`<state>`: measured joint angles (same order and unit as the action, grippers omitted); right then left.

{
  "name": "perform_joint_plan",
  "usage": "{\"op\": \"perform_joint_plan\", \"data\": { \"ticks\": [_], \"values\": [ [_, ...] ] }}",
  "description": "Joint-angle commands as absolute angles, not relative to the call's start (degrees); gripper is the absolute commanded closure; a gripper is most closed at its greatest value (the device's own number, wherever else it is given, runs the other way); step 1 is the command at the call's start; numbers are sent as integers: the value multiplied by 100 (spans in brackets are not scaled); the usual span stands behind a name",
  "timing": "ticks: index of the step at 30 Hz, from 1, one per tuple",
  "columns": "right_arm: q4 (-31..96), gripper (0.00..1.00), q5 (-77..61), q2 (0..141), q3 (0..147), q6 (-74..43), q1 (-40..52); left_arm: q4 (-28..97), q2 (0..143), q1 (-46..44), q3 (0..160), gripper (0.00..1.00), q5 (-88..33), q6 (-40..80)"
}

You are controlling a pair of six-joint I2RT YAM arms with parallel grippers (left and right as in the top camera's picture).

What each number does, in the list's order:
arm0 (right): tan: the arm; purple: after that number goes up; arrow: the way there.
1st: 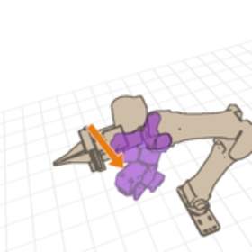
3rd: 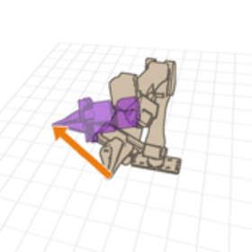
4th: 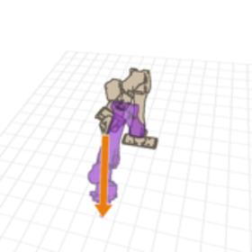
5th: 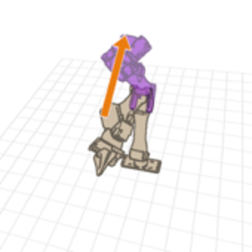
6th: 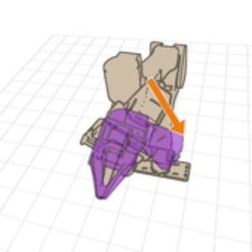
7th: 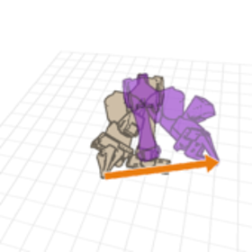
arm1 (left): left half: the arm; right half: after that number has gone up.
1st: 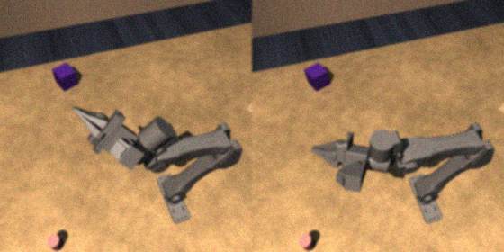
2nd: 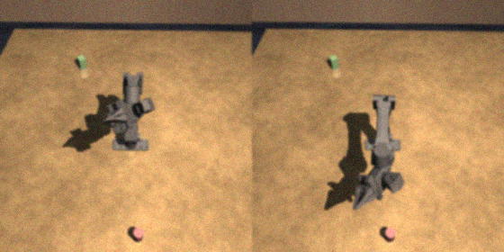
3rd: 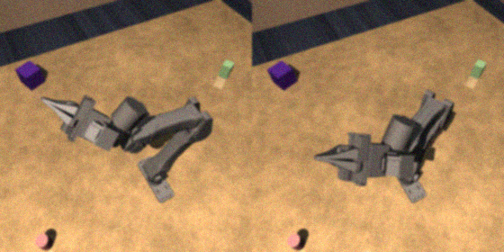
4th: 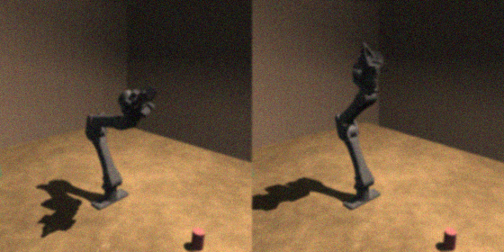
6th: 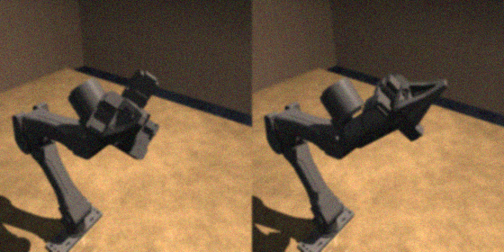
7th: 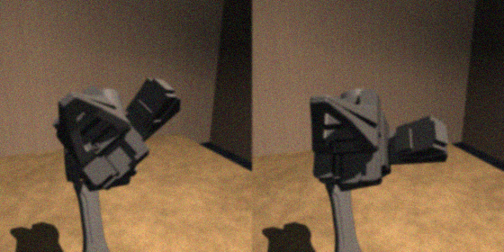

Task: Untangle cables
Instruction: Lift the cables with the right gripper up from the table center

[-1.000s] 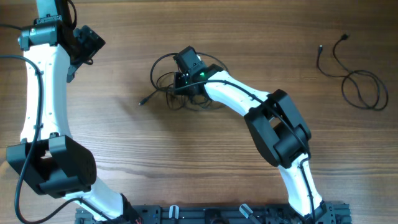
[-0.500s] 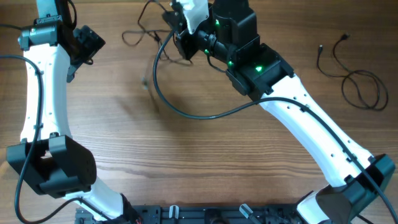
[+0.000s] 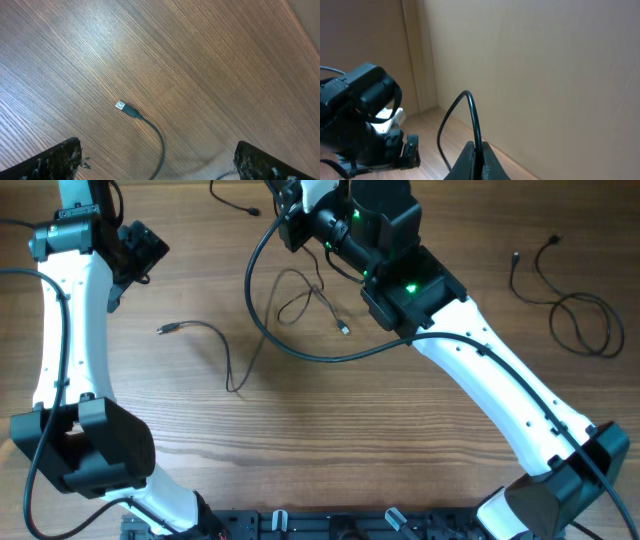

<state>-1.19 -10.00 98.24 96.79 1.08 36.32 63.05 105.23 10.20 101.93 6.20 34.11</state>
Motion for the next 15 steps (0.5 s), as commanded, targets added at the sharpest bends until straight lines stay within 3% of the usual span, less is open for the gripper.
{"op": "perform_joint_plan", "data": {
  "ticks": [1, 5, 8, 15],
  "values": [
    [-836, 96, -895, 9786, 9712, 80, 3640, 6307, 10567, 1020, 10147, 0, 716, 3323],
    [-2097, 96, -895, 9758, 9712, 152, 3634, 6307, 10567, 1020, 10147, 0, 714, 3323],
    [-2060, 96, -897, 9725, 9712, 150, 3634, 6305, 10567, 1020, 10147, 0, 714, 3323],
    [1256, 96, -515, 9870, 9712, 150, 3634, 6307, 10567, 1020, 10147, 0, 716, 3323]
  ]
}}
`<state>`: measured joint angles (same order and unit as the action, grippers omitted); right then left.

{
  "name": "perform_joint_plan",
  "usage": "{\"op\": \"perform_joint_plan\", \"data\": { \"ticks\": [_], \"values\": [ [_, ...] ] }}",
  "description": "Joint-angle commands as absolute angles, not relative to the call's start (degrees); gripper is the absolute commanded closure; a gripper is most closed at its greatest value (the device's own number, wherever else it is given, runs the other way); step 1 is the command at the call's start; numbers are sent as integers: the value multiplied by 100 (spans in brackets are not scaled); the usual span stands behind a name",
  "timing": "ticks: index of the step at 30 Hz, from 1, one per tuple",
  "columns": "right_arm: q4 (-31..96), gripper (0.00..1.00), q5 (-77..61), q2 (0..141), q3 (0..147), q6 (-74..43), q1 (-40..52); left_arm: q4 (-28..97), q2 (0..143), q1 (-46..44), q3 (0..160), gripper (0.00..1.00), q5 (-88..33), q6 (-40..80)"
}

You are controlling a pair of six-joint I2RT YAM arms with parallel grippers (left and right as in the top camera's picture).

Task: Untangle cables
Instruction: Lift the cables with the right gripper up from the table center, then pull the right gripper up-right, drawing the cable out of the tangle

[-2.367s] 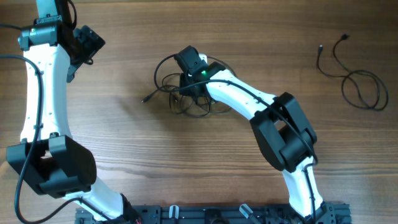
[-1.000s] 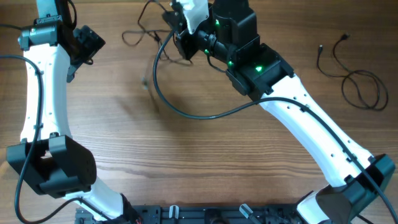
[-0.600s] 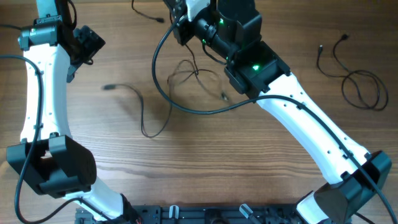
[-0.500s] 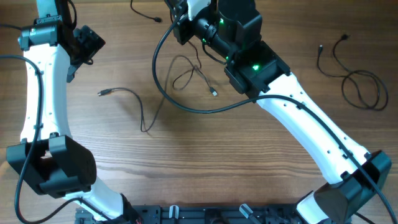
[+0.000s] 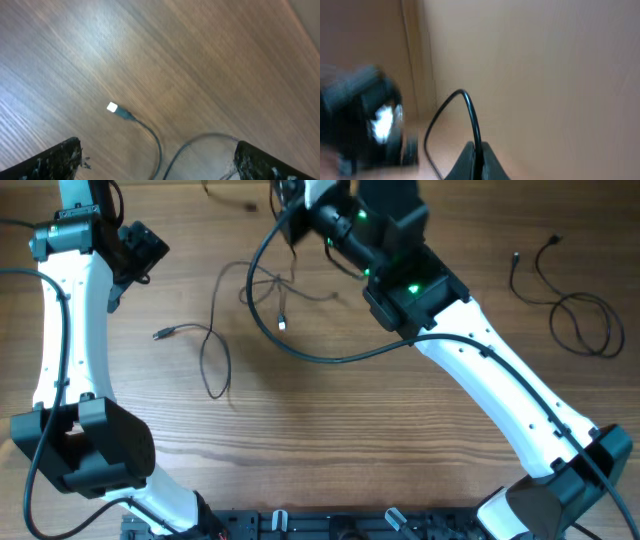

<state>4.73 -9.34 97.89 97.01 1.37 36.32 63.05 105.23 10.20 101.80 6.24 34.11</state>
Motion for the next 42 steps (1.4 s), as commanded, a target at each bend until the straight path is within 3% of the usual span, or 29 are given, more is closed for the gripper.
{"op": "perform_joint_plan", "data": {
  "ticks": [1, 8, 16, 26, 34, 38, 42],
  "values": [
    [1793, 96, -174, 9950, 9710, 150, 3634, 6307, 10567, 1020, 10147, 0, 716, 3323],
    [3472, 96, 1984, 10501, 9708, 150, 3476, 6307, 10567, 1020, 10147, 0, 716, 3323],
    [3301, 96, 2032, 10597, 9706, 137, 2849, 6307, 10567, 1020, 10147, 0, 716, 3323],
    [242, 96, 2565, 9402, 9745, 1264, 2541, 6307, 10567, 1020, 10147, 0, 716, 3323],
    [395, 96, 2119, 9247, 9738, 2309, 2541, 6307, 10567, 1020, 10147, 0, 716, 3323],
    [-298, 95, 2211, 9247, 9738, 3151, 2462, 6307, 10567, 1020, 10147, 0, 716, 3323],
    [-62, 96, 2869, 9247, 9738, 2729, 2375, 6307, 10567, 1020, 10147, 0, 716, 3321]
  ]
}}
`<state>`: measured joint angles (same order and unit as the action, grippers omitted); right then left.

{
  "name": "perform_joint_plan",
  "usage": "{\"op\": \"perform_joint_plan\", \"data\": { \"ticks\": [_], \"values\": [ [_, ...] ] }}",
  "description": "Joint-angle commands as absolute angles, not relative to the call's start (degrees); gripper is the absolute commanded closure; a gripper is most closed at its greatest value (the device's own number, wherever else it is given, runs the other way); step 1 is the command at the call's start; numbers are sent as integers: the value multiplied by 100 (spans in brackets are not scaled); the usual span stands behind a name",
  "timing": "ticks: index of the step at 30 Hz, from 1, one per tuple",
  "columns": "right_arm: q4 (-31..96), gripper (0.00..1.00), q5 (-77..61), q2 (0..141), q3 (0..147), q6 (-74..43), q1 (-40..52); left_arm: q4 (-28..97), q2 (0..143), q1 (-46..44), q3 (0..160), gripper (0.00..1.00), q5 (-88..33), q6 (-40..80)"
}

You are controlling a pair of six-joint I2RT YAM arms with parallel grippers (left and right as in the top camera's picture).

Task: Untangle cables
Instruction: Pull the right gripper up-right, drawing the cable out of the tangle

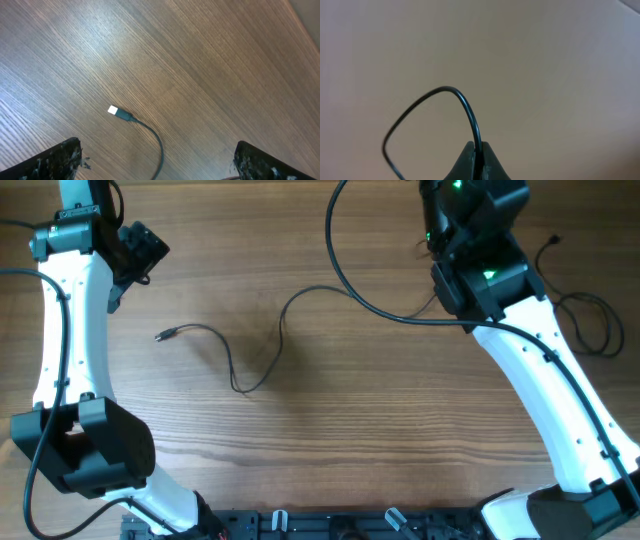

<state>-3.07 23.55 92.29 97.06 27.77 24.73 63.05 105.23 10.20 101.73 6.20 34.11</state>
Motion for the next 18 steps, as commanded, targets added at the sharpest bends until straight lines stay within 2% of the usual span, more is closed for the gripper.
{"op": "perform_joint_plan", "data": {
  "ticks": [1, 8, 14, 16, 18],
  "values": [
    [255, 96, 2873, 9247, 9738, 2482, 2298, 6307, 10567, 1020, 10147, 0, 716, 3323],
    [1470, 96, 2412, 9247, 9738, 1105, 1479, 6307, 10567, 1020, 10147, 0, 716, 3323],
    [2729, 95, -1135, 9271, 9738, 478, 1380, 6307, 10567, 1020, 10147, 0, 716, 3321],
    [3041, 92, -2421, 9334, 9738, 226, 1380, 6307, 10567, 1020, 10147, 0, 716, 3323],
    [3264, 92, -3192, 9419, 9701, 14, 1385, 6307, 10567, 1020, 10147, 0, 716, 3321]
  ]
}}
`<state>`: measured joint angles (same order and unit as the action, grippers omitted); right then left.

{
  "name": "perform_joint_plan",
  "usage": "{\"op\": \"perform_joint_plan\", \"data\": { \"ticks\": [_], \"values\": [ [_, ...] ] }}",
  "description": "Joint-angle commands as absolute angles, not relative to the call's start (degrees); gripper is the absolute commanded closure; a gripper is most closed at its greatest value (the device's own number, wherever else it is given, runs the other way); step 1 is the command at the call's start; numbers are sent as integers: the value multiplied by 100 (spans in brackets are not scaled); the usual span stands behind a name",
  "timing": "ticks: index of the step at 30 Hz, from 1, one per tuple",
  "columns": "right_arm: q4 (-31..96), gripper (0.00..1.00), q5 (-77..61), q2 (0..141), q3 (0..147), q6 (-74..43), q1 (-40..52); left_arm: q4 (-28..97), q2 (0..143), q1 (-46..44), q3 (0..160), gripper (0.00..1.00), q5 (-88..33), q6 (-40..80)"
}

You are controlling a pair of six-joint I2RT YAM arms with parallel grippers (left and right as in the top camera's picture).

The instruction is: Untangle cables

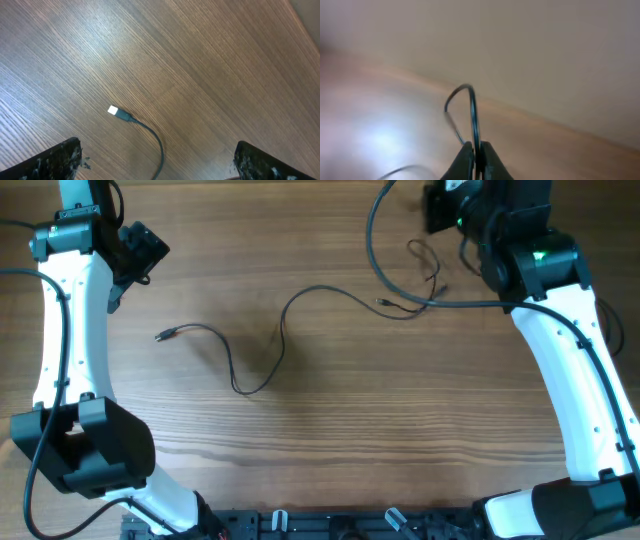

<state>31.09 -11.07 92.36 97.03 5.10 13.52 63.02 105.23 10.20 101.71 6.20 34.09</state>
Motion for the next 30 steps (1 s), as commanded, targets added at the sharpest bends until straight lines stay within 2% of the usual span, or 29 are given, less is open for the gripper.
{"op": "perform_joint_plan", "data": {
  "ticks": [1, 10, 11, 14, 18, 20, 21, 23, 26, 30],
  "values": [
    [3437, 91, -3262, 9507, 9695, -108, 1387, 6307, 10567, 1020, 10147, 0, 716, 3323],
    [4790, 90, -3059, 10650, 9695, -602, 1385, 6307, 10567, 1020, 10147, 0, 716, 3323],
    [4829, 85, -2838, 10757, 9695, -604, 1387, 6307, 10567, 1020, 10147, 0, 716, 3323],
    [4827, 83, -1903, 11008, 9695, -729, 1387, 6307, 10567, 1020, 10147, 0, 716, 3323],
    [4602, 67, -1455, 11327, 9695, -740, 1387, 6307, 10567, 1020, 10147, 0, 716, 3321],
    [4340, 56, -1448, 11469, 9695, -720, 1387, 6307, 10567, 1020, 10147, 0, 716, 3323],
    [4139, 37, -1343, 11533, 9695, -541, 1385, 6307, 10567, 1020, 10147, 0, 716, 3323],
    [3870, 20, -982, 11590, 9695, -454, 1385, 6307, 10567, 1020, 10147, 0, 716, 3323],
    [3592, 11, -447, 11697, 9695, -456, 1385, 6307, 10567, 1020, 10147, 0, 716, 3323],
    [3601, 8, -386, 11920, 9686, -471, 1387, 6307, 10567, 1020, 10147, 0, 716, 3323]
  ]
}}
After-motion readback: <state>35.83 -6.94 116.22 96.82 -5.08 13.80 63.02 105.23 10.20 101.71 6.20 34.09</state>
